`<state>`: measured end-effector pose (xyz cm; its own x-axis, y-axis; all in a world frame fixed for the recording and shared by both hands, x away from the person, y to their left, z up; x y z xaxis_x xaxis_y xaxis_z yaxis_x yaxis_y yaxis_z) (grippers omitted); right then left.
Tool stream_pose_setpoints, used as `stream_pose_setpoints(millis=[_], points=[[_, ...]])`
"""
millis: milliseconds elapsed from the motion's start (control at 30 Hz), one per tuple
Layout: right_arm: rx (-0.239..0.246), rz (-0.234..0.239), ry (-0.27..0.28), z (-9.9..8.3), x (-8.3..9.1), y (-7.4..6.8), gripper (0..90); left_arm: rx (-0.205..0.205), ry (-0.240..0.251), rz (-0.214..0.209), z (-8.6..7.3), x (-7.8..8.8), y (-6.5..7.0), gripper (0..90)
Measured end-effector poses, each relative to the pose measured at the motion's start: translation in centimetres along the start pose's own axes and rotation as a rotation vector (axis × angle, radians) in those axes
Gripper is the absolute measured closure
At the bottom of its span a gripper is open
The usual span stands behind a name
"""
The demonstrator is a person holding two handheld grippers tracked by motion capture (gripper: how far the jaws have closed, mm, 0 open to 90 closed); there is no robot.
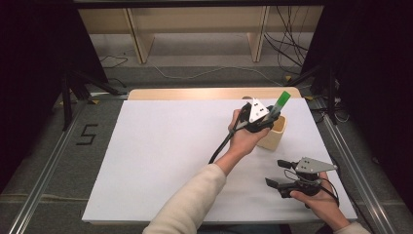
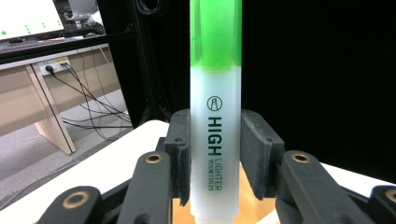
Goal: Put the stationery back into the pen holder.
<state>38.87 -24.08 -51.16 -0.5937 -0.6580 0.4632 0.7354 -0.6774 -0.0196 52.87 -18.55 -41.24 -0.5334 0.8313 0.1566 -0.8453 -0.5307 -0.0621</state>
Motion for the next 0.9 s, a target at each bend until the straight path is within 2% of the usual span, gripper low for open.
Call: stream_pose_setpoints(millis=[533,900], points=[[-0.003,0.003,-0.002,0.0,0.0,0.0,16.0,-0.006,-0.007,-0.015,0.1,-1.1,0.7,66.3],[0.002,0.005,-0.002,0.0,0.0,-0.1,16.1,-0.001,-0.022,-0.013,-0.5,-1.6,0.6,66.3]])
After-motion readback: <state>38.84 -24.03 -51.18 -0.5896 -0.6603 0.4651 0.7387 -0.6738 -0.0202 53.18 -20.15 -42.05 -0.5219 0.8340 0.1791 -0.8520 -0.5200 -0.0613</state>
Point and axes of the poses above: each handheld gripper's, and its own axes: x roughly backward along the jaws, z roughly out of its top, y roughly to its right, the point moved 9 cm from there along -x, roughly forward along the jaws, and after that the axes turned 4 degrees about -z, right-handed, at the moved point
